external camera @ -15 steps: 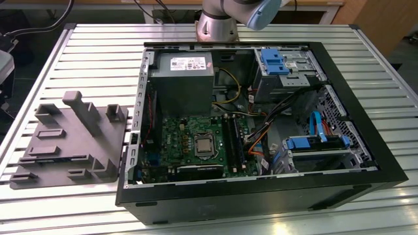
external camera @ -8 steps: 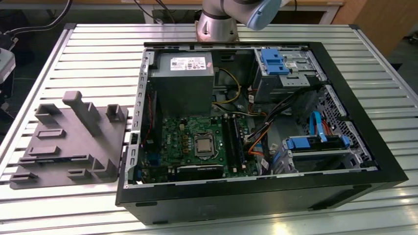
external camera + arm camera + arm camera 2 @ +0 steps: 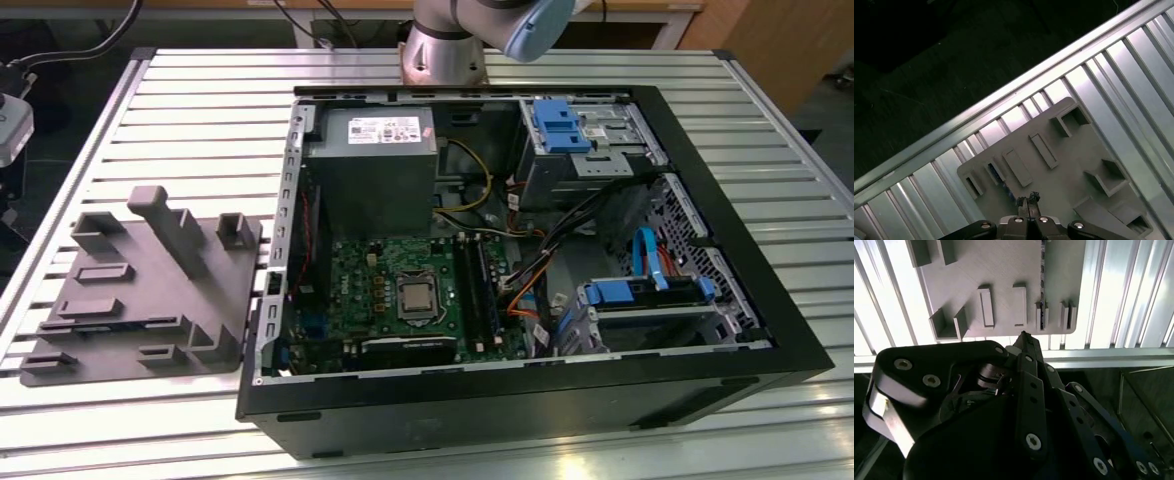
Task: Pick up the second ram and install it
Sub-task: 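Pick up the second ram and move it above second insertion slot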
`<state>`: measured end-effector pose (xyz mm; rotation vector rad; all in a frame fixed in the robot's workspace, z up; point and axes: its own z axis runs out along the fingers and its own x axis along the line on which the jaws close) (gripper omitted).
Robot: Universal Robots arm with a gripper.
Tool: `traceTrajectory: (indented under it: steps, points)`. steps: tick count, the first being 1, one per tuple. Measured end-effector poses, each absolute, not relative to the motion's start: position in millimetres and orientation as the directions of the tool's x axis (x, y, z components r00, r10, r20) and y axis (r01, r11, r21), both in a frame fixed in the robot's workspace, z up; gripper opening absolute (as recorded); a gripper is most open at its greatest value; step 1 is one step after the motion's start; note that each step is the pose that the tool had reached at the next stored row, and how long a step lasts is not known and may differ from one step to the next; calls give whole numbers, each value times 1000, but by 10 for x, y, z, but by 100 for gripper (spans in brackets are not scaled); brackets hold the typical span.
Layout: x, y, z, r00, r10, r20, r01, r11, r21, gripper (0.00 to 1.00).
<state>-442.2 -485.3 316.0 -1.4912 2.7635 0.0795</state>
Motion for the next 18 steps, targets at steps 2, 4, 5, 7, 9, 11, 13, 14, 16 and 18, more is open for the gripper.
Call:
traceTrajectory:
  steps: [2,4,5,7,9,11,13,14,16,18]
  points:
    - [-4422,-4853,3160,-537,-843,-24,-843,536,44,11]
    - [-4422,-4853,3161,-526,-850,-24,-850,525,44,11]
    - [-4422,-4853,3161,-521,-853,-24,-853,519,44,11]
    - [-4422,-4853,3161,-509,-861,-24,-860,508,44,11]
    - [-4422,-4853,3161,-497,-867,-24,-867,496,44,11]
    - [-4422,-4853,3160,-485,-874,-24,-874,483,44,11]
    - [-4422,-4853,3161,-473,-881,-24,-881,471,44,11]
    - [-4422,-4853,3161,-467,-884,-24,-884,465,44,11]
    - [-4422,-4853,3160,-455,-890,-24,-890,453,44,11]
    - [-4422,-4853,3161,-442,-897,-24,-897,441,44,11]
